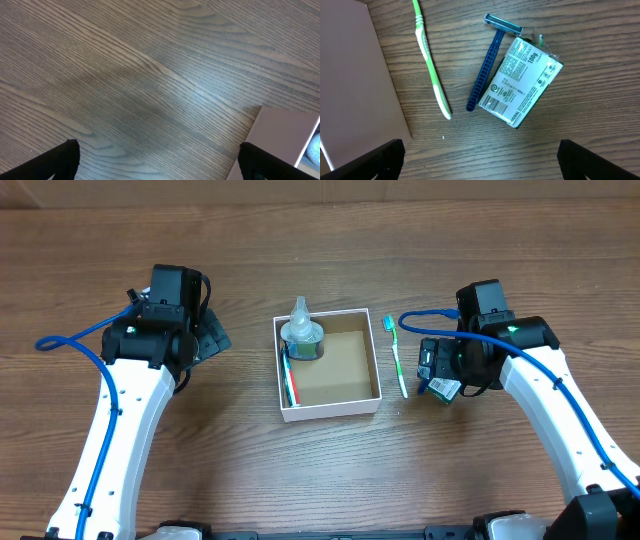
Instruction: Pack container
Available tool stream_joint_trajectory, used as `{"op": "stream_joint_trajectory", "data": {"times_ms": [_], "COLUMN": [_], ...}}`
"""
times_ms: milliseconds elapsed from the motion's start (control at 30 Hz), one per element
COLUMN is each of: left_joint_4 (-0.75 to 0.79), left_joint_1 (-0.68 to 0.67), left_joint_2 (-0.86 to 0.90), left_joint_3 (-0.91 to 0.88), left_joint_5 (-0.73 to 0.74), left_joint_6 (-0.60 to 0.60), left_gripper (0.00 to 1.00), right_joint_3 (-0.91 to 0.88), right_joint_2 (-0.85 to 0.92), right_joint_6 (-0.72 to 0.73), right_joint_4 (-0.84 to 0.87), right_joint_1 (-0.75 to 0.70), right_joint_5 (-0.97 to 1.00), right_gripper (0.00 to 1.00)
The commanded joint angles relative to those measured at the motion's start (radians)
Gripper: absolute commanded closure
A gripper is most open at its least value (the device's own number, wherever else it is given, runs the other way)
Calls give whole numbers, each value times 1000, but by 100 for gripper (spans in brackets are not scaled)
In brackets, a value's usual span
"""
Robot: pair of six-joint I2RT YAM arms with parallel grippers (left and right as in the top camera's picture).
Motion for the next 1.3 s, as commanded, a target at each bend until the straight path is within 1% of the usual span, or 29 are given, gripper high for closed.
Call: {"op": "stream_joint_trajectory", "data": {"times_ms": [0, 133, 233, 333, 367, 433, 500, 567, 600, 633, 667, 733, 867, 967, 1033, 1133, 1267], "left_joint_4": [-2, -2, -2, -2, -2, -2, -2, -2, -2, -2, -2, -2, -2, -2, -2, -2, -2], "left_joint_1": [0, 0, 0, 0, 0, 0, 0, 0, 0, 0, 0, 0, 0, 0, 0, 0, 0], "left_joint_2": [0, 0, 0, 0, 0, 0, 0, 0, 0, 0, 0, 0, 0, 0, 0, 0, 0], "left_joint_3": [14, 14, 14, 14, 14, 14, 14, 14, 14, 14, 14, 14, 14, 14, 14, 14, 14], "left_joint_5": [-6, -6, -6, -6, -6, -6, -6, -6, -6, -6, -6, -6, -6, -6, -6, -6, -6], "left_joint_6": [20, 20, 20, 20, 20, 20, 20, 20, 20, 20, 20, 20, 20, 20, 20, 20, 20], "left_gripper": [0, 0, 0, 0, 0, 0, 0, 0, 0, 0, 0, 0, 0, 0, 0, 0, 0], "right_joint_3": [23, 23, 23, 23, 23, 22, 21, 20, 16, 12, 6, -4, -7, -7, -7, -7, -7], "right_joint_2": [-9, -9, -9, -9, -9, -9, -7, -6, -6, -6, -6, -5, 33, 101, 155, 255, 323], "right_joint_6": [5, 5, 6, 6, 6, 15, 127, 315, 484, 619, 690, 733, 722, 718, 682, 579, 571], "right_joint_4": [6, 20, 47, 35, 15, 34, 47, 37, 5, -31, -45, -39, -8, 8, 38, 95, 112], "right_joint_1": [-3, -3, -3, -3, -3, -3, -3, -3, -3, -3, -3, -3, -3, -3, -3, -3, -3], "right_joint_5": [10, 10, -71, -158, -172, -167, -103, 35, 145, 218, 246, 250, 246, 246, 237, 212, 212], "right_gripper": [0, 0, 0, 0, 0, 0, 0, 0, 0, 0, 0, 0, 0, 0, 0, 0, 0]}}
